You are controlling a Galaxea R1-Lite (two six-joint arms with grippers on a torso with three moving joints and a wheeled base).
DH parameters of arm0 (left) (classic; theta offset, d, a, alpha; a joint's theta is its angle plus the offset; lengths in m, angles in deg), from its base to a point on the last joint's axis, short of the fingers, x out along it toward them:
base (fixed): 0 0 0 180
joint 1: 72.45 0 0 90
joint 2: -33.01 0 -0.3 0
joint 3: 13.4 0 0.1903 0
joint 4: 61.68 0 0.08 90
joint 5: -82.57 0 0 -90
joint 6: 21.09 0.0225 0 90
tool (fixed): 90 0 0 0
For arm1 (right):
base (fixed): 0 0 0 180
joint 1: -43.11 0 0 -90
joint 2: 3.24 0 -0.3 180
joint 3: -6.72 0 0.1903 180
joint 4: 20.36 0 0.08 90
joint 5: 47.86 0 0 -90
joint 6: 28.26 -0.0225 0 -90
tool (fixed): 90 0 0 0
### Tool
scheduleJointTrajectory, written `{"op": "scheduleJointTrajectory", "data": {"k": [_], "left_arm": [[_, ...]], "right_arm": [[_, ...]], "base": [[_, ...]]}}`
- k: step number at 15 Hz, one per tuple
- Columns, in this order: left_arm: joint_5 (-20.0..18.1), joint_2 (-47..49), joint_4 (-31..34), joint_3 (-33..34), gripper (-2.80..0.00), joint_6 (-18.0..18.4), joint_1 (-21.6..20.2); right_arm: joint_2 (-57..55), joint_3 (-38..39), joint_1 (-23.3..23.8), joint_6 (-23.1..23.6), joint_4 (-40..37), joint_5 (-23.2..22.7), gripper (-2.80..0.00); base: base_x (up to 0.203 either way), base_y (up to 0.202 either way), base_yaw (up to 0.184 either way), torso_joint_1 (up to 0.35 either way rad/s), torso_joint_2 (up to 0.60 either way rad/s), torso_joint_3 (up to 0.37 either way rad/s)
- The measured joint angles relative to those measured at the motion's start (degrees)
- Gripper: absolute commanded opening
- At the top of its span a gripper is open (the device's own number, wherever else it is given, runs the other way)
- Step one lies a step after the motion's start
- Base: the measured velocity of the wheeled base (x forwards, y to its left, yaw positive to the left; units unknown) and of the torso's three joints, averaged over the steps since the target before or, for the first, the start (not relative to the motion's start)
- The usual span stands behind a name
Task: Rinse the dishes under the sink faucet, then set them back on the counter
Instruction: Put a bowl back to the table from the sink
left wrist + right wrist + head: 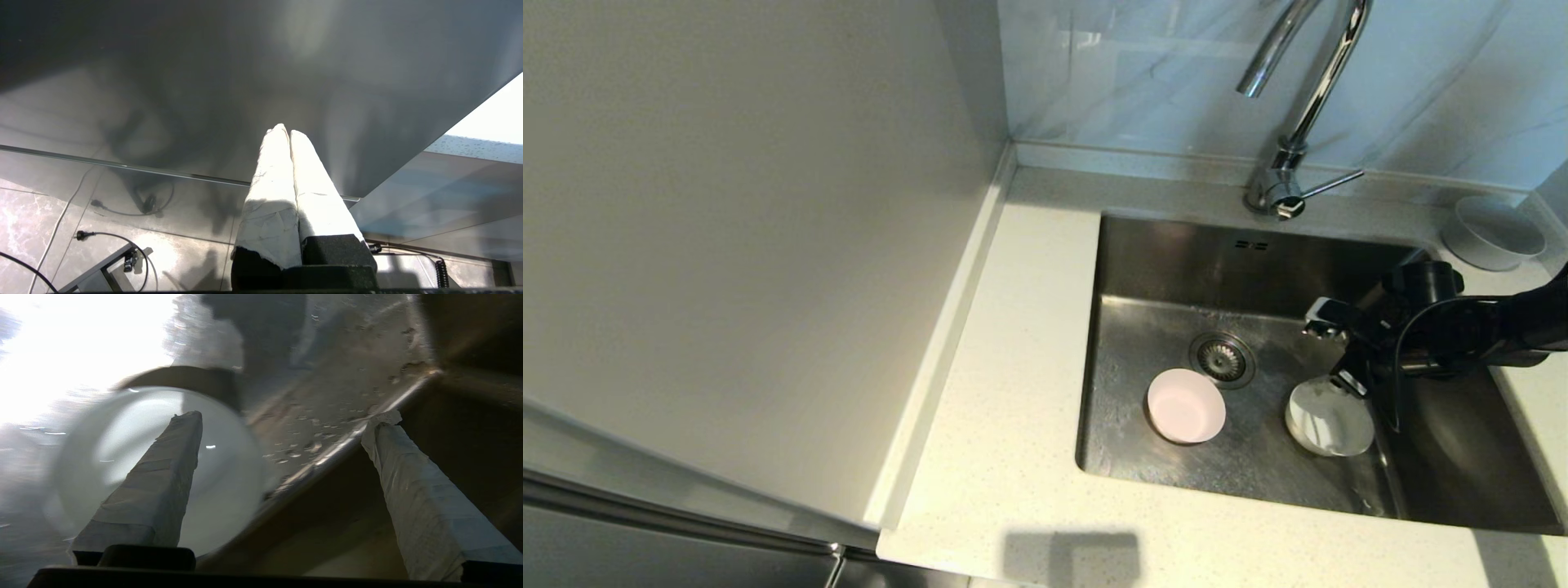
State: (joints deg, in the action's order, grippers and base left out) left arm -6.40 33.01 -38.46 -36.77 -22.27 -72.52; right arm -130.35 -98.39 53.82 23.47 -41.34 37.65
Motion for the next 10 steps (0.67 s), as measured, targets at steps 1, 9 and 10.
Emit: {"op": "scheduleJointTrajectory", "data": {"k": [1,9,10], "left_arm": [[-0.02,0.0,0.01,0.0,-2.8,0.0,0.0],[-0.02,0.0,-0.01,0.0,-2.8,0.0,0.0],[-0.03,0.0,-0.01,0.0,-2.8,-0.05,0.0]], "right_arm": [[-1.2,-0.86,1.04,1.78,0.48,-0.09,0.0],[-6.11,-6.57,5.91,8.37,-0.68,-0.39,0.0],[-6.14,-6.5,5.99,8.81,-1.22,-0.47,0.0]], "base": [[0.0,0.0,0.0,0.0,0.0,0.0],[0.0,0.0,0.0,0.0,0.0,0.0],[0.0,0.0,0.0,0.0,0.0,0.0]]}}
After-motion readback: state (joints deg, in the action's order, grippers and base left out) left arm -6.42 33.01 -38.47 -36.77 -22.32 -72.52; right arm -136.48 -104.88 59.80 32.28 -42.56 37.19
